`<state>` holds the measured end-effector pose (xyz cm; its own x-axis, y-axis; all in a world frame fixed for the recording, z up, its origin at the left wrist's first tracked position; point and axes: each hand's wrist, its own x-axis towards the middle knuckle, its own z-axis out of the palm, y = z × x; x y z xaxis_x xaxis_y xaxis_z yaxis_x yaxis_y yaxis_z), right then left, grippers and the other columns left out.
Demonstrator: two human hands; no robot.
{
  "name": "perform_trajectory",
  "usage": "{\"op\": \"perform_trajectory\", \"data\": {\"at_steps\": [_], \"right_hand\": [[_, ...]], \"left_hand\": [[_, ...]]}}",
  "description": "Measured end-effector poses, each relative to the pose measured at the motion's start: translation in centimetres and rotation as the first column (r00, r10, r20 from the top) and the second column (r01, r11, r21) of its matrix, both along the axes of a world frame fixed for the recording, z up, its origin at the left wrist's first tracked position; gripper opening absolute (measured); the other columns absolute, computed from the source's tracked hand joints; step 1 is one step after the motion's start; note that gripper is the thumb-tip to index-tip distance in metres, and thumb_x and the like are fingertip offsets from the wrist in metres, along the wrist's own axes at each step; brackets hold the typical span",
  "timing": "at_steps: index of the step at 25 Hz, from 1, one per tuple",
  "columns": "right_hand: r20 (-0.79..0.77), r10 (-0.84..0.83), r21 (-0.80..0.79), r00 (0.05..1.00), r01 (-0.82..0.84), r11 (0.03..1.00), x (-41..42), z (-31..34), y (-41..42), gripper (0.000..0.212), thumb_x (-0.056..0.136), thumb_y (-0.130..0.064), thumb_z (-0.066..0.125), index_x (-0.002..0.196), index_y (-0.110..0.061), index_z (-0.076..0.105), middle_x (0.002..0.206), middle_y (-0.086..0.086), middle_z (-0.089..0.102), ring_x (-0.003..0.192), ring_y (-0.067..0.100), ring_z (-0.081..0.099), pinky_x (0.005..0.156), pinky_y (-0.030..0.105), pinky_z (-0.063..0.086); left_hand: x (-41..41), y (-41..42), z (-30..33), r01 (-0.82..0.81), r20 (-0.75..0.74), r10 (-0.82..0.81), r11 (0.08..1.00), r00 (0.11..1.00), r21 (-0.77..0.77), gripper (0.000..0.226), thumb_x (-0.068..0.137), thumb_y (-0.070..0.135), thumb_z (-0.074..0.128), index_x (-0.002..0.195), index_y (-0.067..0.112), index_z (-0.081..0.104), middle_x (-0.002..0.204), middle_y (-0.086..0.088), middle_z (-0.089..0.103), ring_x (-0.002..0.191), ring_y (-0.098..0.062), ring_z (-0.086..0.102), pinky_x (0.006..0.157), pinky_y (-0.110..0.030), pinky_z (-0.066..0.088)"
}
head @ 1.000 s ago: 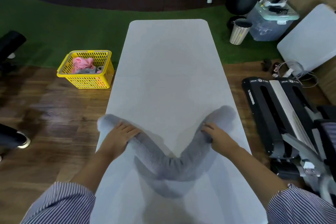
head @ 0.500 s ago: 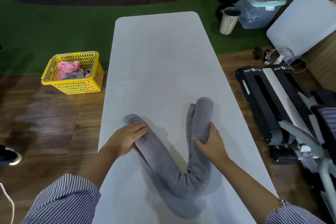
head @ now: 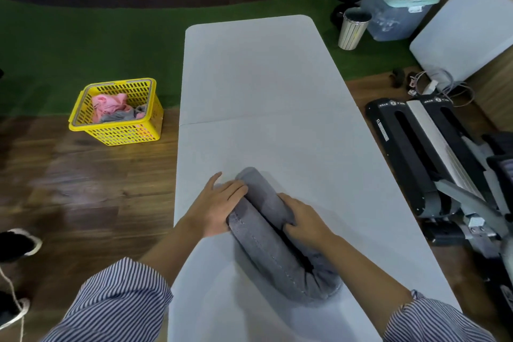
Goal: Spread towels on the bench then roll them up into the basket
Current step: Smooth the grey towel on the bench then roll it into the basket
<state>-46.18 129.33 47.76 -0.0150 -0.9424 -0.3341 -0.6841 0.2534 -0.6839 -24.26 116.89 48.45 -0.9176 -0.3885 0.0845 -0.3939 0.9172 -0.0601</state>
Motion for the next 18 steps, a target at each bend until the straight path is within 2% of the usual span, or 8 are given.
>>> {"op": "perform_trajectory", "data": {"at_steps": [2, 4, 5, 7, 9, 10, 14, 18], "right_hand": [[-0.108, 0.043, -0.072, 0.993, -0.051, 0.996, 0.9, 0.2, 0.0, 0.067, 0.079, -0.002, 0.049, 0.142, -0.015, 0.030, 0.133, 0.008, 0.048, 0.118, 0.026, 0.046, 0.091, 0.028, 0.040], [-0.196, 0.104, -0.074, 0.975, -0.121, 0.990, 1.3, 0.5, 0.3, 0.065, 0.083, -0.005, 0.047, 0.144, -0.009, 0.026, 0.137, 0.011, 0.044, 0.120, 0.029, 0.043, 0.095, 0.032, 0.039], [-0.204, 0.122, -0.044, 0.971, -0.133, 0.990, 1.2, 0.8, 0.5, 0.066, 0.085, -0.010, 0.048, 0.145, -0.010, 0.023, 0.141, 0.011, 0.040, 0.123, 0.028, 0.041, 0.098, 0.033, 0.038], [-0.214, 0.084, 0.068, 0.973, -0.071, 0.995, 0.8, 2.0, 1.0, 0.075, 0.084, -0.038, 0.055, 0.146, -0.017, 0.019, 0.145, 0.006, 0.034, 0.127, 0.028, 0.039, 0.101, 0.039, 0.038], [-0.306, 0.025, 0.260, 0.952, 0.058, 0.964, 0.9, 3.1, 2.0, 0.116, 0.059, -0.083, 0.054, 0.147, -0.022, 0.009, 0.149, 0.003, 0.024, 0.130, 0.030, 0.035, 0.101, 0.050, 0.036], [-0.352, 0.030, 0.338, 0.936, 0.098, 0.936, 1.4, 3.5, 2.4, 0.134, 0.045, -0.092, 0.051, 0.147, -0.023, 0.001, 0.151, 0.002, 0.018, 0.131, 0.032, 0.032, 0.101, 0.054, 0.035], [-0.412, 0.073, 0.362, 0.908, 0.090, 0.928, 3.3, 2.9, 3.3, 0.132, 0.052, -0.069, 0.071, 0.145, -0.029, -0.014, 0.148, 0.000, 0.018, 0.125, 0.035, 0.033, 0.093, 0.058, 0.039], [-0.321, 0.164, 0.350, 0.933, -0.044, 0.936, 1.3, 2.8, 3.5, 0.128, 0.061, -0.036, 0.077, 0.143, -0.034, -0.021, 0.151, -0.005, 0.013, 0.127, 0.030, 0.029, 0.099, 0.047, 0.039]], "left_hand": [[-1.8, -0.5, 0.8, 0.037, 0.162, -0.032, 0.999, 0.986, -0.025, 0.098, 0.052, 0.034, 0.078, 0.139, 0.010, 0.039, 0.150, -0.007, 0.038, 0.141, -0.020, 0.032, 0.114, -0.058, 0.012], [-3.9, -0.9, 1.2, 0.030, 0.388, -0.029, 1.000, 0.921, 0.002, 0.112, 0.061, 0.044, 0.075, 0.151, 0.013, 0.015, 0.160, -0.004, 0.011, 0.148, -0.019, 0.003, 0.113, -0.061, -0.008], [-4.6, -1.1, 1.4, -0.010, 0.490, -0.006, 1.000, 0.872, 0.029, 0.116, 0.062, 0.050, 0.075, 0.151, 0.016, 0.009, 0.160, -0.001, 0.008, 0.148, -0.017, 0.001, 0.113, -0.059, -0.013], [-5.5, -1.5, 1.5, -0.062, 0.583, 0.021, 0.997, 0.812, 0.051, 0.120, 0.060, 0.057, 0.075, 0.151, 0.020, 0.006, 0.158, 0.002, 0.013, 0.146, -0.017, 0.008, 0.115, -0.055, -0.012], [-5.6, -1.3, 1.4, -0.077, 0.572, 0.042, 0.996, 0.819, 0.037, 0.121, 0.060, 0.059, 0.075, 0.151, 0.021, 0.005, 0.156, 0.002, 0.017, 0.145, -0.017, 0.013, 0.117, -0.051, -0.009], [-5.6, -1.2, 1.6, -0.083, 0.567, 0.055, 0.996, 0.822, 0.023, 0.122, 0.060, 0.060, 0.075, 0.151, 0.021, 0.003, 0.156, 0.002, 0.017, 0.144, -0.017, 0.014, 0.117, -0.051, -0.007], [-4.4, -0.5, 1.5, -0.074, 0.556, 0.068, 0.997, 0.829, -0.010, 0.128, 0.054, 0.072, 0.070, 0.150, 0.023, 0.001, 0.154, 0.003, 0.019, 0.142, -0.018, 0.017, 0.113, -0.057, -0.001], [-3.3, 0.0, 1.7, -0.084, 0.540, 0.056, 0.996, 0.840, 0.028, 0.141, 0.041, 0.085, 0.064, 0.150, 0.020, 0.002, 0.157, -0.001, 0.013, 0.145, -0.021, 0.009, 0.109, -0.065, -0.006]]}}
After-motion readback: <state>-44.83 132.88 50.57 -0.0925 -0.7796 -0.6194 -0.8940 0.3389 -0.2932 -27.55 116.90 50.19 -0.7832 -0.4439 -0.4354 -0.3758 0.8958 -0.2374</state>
